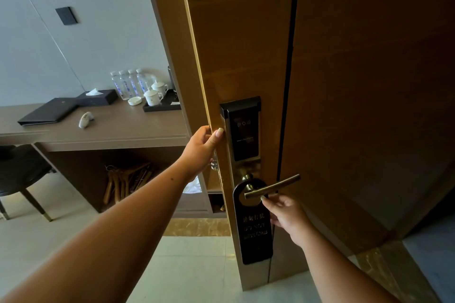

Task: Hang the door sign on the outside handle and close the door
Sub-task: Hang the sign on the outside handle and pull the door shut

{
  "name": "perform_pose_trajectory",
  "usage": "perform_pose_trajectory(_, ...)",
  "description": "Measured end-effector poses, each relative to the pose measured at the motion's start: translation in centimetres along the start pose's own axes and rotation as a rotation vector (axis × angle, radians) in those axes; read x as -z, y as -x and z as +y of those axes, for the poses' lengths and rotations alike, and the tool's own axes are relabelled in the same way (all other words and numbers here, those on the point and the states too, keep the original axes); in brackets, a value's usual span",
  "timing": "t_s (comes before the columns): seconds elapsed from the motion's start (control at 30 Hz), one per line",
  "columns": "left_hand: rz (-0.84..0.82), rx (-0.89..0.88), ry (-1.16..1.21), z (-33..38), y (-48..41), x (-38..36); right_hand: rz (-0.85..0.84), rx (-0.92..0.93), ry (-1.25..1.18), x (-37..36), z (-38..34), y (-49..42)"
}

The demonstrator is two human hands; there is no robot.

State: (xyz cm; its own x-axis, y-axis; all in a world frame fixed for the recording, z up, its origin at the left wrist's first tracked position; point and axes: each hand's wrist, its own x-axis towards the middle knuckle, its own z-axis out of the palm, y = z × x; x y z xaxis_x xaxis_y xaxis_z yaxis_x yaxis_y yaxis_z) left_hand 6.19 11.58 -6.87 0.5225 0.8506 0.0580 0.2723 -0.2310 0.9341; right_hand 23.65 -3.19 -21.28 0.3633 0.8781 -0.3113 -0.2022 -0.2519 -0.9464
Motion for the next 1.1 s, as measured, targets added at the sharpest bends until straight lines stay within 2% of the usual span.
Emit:
perform_pose_trajectory(0.23,0.014,-0.015,-0.015,0.2,0.7,-0.2,0.082,0.026,0.043,-0.1,-0.1,0.5)
perform_pose_trajectory(0.6,-0.006,-0.057,0.053,0.4,2.8,-0.8,0.12,-0.062,0.147,1.8,-0.1,2.9)
perform_pose_trajectory(0.7,-0.118,-0.043,0.085,0.1,3.1,-0.1,0.133,-0.085,0.125,2.9,0.0,3.9)
perform_pose_trajectory(0.87,-0.383,0.169,0.258,-0.2,2.7,1.9,0.311,-0.135,-0.065,5.5,-0.2,5.4)
perform_pose_trajectory(1.0,-0.571,0.23,0.13,1.1,2.0,1.4,0.47,-0.121,-0.323,7.0,-1.8,6.3)
perform_pose_trajectory(1.1,-0.782,0.23,0.007,2.3,1.7,0.7,0.552,-0.122,-0.347,7.8,-3.1,7.4)
